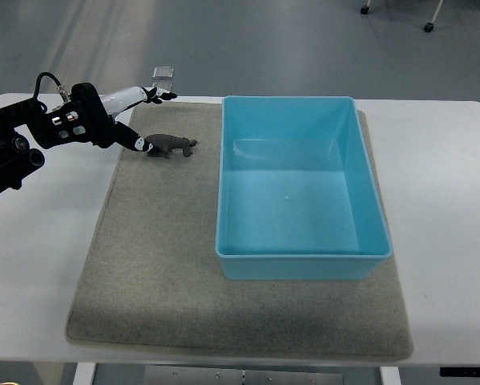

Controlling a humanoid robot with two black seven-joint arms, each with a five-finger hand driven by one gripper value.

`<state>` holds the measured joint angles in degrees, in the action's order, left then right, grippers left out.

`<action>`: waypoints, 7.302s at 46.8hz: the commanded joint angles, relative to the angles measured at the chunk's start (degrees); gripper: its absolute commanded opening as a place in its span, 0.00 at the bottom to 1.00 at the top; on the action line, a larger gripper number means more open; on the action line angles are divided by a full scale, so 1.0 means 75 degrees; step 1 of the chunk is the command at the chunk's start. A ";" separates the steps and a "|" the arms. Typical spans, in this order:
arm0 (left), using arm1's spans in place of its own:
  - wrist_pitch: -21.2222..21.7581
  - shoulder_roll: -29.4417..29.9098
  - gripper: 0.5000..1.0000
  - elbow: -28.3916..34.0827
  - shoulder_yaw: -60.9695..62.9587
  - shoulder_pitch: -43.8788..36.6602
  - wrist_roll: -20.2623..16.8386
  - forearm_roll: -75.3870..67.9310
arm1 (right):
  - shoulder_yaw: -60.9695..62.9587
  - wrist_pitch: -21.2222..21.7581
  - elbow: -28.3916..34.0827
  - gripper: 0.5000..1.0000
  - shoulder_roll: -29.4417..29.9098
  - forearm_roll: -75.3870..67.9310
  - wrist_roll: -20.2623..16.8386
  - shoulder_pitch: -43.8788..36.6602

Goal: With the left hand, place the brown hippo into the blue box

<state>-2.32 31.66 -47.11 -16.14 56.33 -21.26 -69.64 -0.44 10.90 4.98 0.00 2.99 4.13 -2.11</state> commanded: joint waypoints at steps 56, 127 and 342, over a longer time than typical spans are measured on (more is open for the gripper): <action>0.0133 -0.0670 0.65 0.0926 0.0663 0.0259 -0.0001 -0.0593 | 0.0000 0.0000 0.0004 0.87 0.0000 0.0000 0.0000 0.0000; 0.0379 -0.0670 0.00 0.0903 0.0546 0.0411 0.0011 -0.0640 | 0.0000 0.0000 0.0004 0.87 0.0000 0.0000 0.0000 0.0000; 0.1657 -0.1432 0.99 0.0656 -0.2324 -0.0081 0.0011 0.7808 | 0.0000 0.0000 0.0004 0.87 0.0000 0.0000 0.0000 0.0000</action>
<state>10.16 20.91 -42.86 -32.35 56.21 -21.18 -13.20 -0.44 10.90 5.00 0.00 2.99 4.13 -2.12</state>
